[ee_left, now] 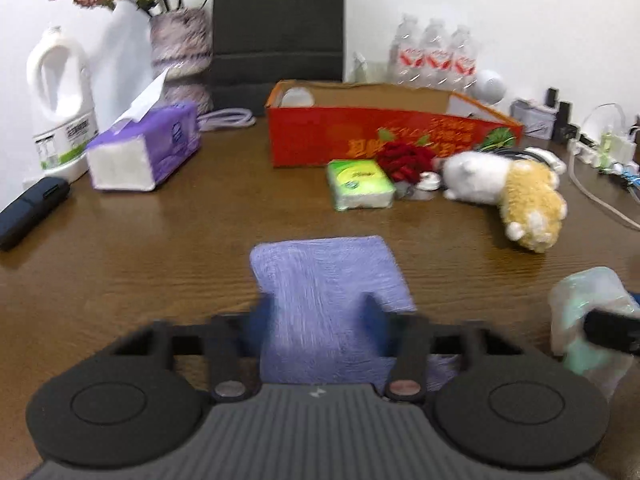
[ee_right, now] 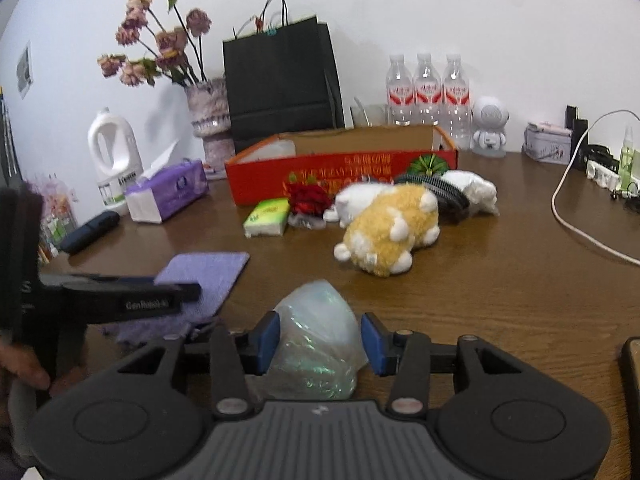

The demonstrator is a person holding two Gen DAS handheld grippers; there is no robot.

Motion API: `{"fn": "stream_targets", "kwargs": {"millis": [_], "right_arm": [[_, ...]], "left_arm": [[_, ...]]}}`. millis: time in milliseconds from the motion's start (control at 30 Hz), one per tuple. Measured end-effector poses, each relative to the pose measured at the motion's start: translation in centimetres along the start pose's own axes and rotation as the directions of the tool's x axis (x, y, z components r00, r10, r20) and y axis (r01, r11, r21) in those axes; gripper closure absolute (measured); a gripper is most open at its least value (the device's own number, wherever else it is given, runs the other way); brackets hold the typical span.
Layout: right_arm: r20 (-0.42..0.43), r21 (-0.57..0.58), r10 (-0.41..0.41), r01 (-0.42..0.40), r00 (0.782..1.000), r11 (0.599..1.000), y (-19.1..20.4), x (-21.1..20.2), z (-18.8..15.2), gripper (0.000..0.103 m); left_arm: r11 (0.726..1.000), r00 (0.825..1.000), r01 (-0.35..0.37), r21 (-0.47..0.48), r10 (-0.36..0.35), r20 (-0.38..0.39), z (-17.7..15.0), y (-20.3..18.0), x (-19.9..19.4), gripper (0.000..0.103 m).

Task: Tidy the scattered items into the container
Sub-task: 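Grasp the purple pouch with the left tool while the right tool grasps the sparkly bag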

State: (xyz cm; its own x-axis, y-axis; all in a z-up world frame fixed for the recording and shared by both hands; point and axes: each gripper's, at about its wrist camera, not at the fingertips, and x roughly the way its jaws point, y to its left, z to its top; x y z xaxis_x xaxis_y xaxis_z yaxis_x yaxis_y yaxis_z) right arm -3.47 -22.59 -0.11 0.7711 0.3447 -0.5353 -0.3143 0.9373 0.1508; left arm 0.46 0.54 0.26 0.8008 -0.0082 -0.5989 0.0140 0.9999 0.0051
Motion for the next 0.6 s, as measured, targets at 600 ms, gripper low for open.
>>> {"fn": "stream_targets", "kwargs": {"millis": [600], "right_arm": [[0.200, 0.011, -0.003, 0.000, 0.980, 1.000, 1.3, -5.8, 1.4, 0.069]], "left_arm": [[0.990, 0.958, 0.116, 0.075, -0.132, 0.253, -0.4, -2.1, -11.8, 0.098]]}}
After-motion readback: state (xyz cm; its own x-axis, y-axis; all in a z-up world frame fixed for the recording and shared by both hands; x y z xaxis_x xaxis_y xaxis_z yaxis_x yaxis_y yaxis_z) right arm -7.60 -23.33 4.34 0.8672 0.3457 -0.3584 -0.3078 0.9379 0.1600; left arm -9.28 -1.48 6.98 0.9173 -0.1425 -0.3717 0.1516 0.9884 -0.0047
